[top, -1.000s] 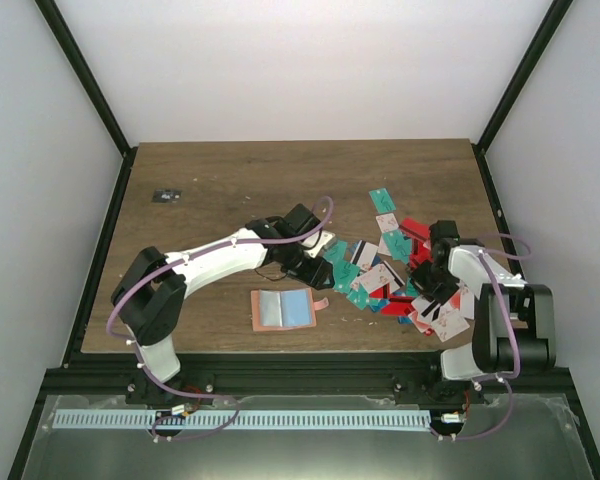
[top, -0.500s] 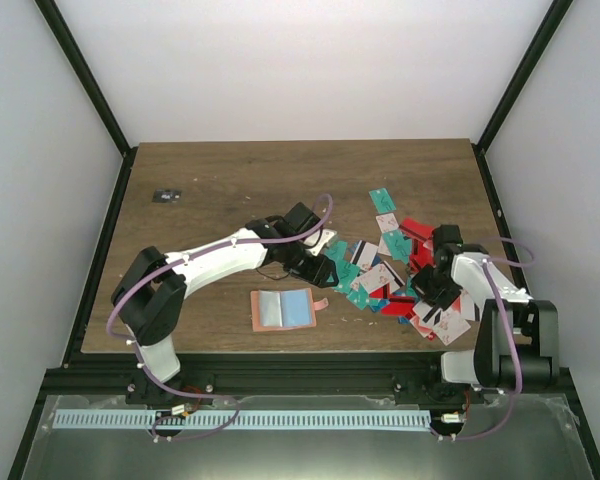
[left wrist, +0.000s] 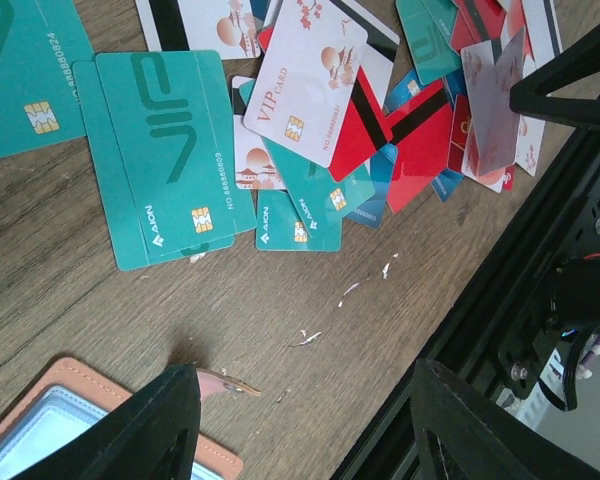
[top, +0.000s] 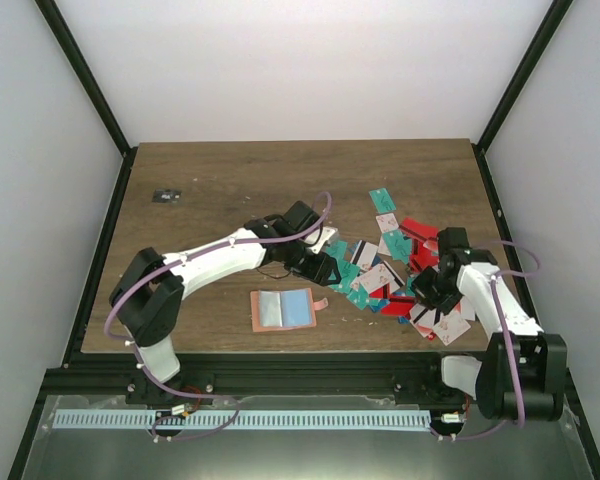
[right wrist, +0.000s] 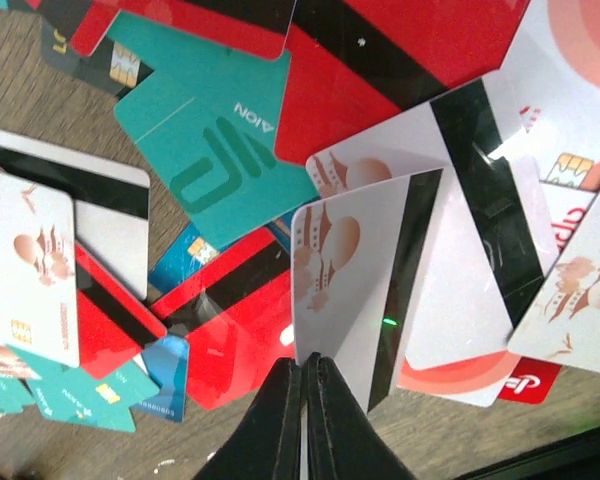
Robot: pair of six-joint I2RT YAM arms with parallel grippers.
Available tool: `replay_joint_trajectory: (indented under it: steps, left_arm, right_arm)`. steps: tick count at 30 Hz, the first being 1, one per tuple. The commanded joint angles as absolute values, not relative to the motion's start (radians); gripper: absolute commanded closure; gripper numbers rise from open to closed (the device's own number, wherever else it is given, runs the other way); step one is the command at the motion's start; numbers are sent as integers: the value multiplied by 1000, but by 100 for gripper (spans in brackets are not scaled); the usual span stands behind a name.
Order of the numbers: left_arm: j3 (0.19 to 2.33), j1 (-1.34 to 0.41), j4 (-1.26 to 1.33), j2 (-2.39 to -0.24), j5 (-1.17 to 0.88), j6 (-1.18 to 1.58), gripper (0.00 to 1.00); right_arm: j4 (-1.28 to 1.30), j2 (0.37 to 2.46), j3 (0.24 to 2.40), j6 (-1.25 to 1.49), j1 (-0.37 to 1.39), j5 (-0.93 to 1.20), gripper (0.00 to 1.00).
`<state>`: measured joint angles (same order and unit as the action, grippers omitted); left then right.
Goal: Put the credit cards into the card holder
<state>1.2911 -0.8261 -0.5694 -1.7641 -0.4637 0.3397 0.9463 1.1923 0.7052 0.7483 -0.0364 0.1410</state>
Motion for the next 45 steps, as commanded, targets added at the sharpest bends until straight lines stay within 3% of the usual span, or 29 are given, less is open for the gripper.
replay_joint_trajectory:
  steps: [1,16,24,32,37,45]
  left_arm:
    - [1288,-825,-556,-1727,-486,347,41]
    - [1263,-818,-572,-1655,-461,367,42]
    - [1247,-724,-603,-1535,-456,393,42]
    - [1194,-553,-600,-1392,-612,407,41]
    - [1111,-445,-485,-1308,-821,472,40]
    - [1037,-334,-238,-1202,-989,651,39]
  right_arm:
    - [993,1156,718,731,-46,203,99]
    - [997,1024,713,661,-46,376,99]
    - [822,953,723,619,-46,619,99]
    - [548,943,749,650,-34,878,99]
    - [338,945,765,744,-8,1016,99]
    - [53,997,821,864,72,1151,99]
